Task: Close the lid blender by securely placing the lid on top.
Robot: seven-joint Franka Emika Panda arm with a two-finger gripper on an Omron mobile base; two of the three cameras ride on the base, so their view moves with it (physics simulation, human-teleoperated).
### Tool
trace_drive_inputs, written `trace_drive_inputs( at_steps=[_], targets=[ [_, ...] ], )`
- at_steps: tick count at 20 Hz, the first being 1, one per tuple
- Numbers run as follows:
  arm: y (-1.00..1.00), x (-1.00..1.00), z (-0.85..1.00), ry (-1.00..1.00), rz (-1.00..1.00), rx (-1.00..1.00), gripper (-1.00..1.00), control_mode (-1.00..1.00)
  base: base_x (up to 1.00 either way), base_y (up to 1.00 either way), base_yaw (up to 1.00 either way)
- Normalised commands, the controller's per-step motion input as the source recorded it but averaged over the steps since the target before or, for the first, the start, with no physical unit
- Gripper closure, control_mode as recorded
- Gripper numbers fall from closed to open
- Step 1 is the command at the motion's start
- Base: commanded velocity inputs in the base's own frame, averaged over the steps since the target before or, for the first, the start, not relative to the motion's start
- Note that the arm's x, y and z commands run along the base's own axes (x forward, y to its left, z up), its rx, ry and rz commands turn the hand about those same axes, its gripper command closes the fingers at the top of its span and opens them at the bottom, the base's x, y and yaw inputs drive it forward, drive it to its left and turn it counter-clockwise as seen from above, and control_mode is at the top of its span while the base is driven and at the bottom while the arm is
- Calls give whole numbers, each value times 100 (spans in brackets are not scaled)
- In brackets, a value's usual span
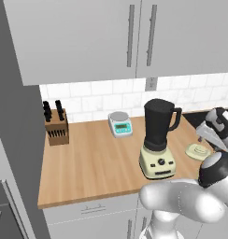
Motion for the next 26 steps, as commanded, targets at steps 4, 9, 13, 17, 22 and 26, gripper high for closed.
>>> trace_drive_inputs(
  at_steps=[4,9,13,17,22,26],
  targets=[
    [-21,23,-33,1,0,3,-100,-100,0,0,0],
    [-27,18,-28,1,0,3,-100,-100,0,0,0],
    [-13,21,-22,1,0,2,-100,-100,0,0,0],
    [-1,21,-18,0,0,1,-100,-100,0,0,0],
    [0,20,-18,0,0,0,-100,-100,0,0,0],
    [0,17,-20,0,0,0,-100,-100,0,0,0]
  ],
)
